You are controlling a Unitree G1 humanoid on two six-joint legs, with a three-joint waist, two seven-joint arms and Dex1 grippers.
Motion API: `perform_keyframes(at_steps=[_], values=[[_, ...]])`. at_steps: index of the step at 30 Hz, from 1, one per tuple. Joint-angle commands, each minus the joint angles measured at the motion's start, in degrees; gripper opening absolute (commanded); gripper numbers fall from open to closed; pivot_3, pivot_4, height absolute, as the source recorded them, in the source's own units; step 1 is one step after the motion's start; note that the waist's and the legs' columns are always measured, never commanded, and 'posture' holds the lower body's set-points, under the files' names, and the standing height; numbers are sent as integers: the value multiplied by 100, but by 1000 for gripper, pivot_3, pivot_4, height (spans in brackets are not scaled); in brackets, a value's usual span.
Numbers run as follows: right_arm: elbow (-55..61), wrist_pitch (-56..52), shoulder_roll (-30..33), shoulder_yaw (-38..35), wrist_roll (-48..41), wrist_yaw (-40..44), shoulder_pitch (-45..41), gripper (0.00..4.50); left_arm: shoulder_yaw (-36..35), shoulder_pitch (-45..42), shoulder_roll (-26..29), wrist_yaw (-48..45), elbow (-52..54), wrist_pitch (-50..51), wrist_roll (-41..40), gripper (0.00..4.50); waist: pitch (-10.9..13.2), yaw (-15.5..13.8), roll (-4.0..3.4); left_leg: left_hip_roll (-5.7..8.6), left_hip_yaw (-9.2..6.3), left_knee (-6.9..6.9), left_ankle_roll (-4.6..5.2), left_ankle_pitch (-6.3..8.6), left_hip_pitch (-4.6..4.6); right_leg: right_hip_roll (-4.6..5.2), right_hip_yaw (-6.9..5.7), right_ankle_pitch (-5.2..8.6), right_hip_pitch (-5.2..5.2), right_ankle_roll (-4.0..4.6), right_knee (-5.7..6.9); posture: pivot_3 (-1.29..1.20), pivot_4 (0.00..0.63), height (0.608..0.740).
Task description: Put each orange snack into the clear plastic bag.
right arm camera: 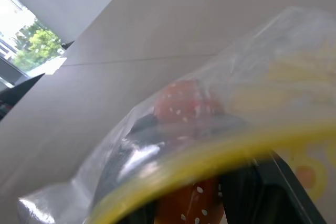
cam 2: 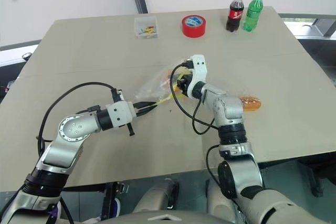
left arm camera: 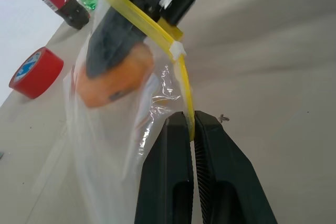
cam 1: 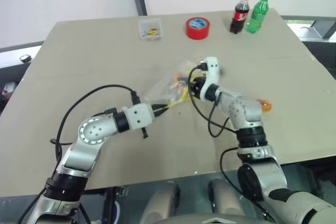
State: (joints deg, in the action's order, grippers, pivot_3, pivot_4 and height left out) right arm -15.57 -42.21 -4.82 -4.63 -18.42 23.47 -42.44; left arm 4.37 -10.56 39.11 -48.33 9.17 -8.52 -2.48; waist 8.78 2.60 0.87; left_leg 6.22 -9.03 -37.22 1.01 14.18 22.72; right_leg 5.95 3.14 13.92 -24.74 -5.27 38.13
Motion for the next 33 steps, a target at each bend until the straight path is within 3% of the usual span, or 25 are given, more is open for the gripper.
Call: perform_keyframes(at_steps=[1,4,7,16,17,18,22,26,33], values=[[-280,1168,172,623,720,-124,43,1594,-204,-67,-47,199,103,144,-81,0,0,-1,-1,1,1,0,0,0,0,0,0,0,-1,0,0,0,150,740],[-152,1660,351,887,1007,-152,219,2502,-252,-98,-127,379,58,361,-54,0,0,3,-1,2,1,-1,0,0,1,1,0,0,-1,0,0,0,150,740],[613,1408,560,887,858,-23,539,3926,-260,-179,-219,600,-68,504,82,0,0,4,-1,1,-1,-1,0,0,1,0,0,0,-1,0,0,0,150,740],[3489,218,1878,741,99,583,1849,3926,-129,-436,-463,880,-379,606,304,0,0,-14,0,2,-7,-1,1,1,5,2,-6,0,0,-1,-5,0,150,740],[3700,207,1965,646,122,470,1961,4196,-119,-443,-468,874,-397,571,319,0,0,-12,-1,0,-5,-1,1,1,5,1,-6,0,1,-1,-5,0,150,740],[3914,191,2104,595,205,371,2081,4472,-110,-453,-472,866,-412,549,328,0,0,-15,-1,0,-3,-1,1,1,5,1,-5,0,0,-1,-5,0,150,740],[4476,199,3040,566,1231,-190,2678,4489,-72,-487,-431,791,-435,410,348,0,-2,-70,1,3,-2,-2,2,1,5,4,-5,0,2,-1,-6,0,150,740],[4590,-394,2997,-35,1323,-751,2959,4489,-45,-542,-427,774,-458,394,346,0,-2,-73,2,3,1,-4,1,1,2,4,-4,-1,5,-2,-5,0,150,740],[5225,-637,2977,-586,988,-605,3728,4489,-3,-608,-405,735,-621,255,330,0,-2,-74,1,0,9,-2,2,2,3,4,2,-1,4,-2,-7,0,150,740]])
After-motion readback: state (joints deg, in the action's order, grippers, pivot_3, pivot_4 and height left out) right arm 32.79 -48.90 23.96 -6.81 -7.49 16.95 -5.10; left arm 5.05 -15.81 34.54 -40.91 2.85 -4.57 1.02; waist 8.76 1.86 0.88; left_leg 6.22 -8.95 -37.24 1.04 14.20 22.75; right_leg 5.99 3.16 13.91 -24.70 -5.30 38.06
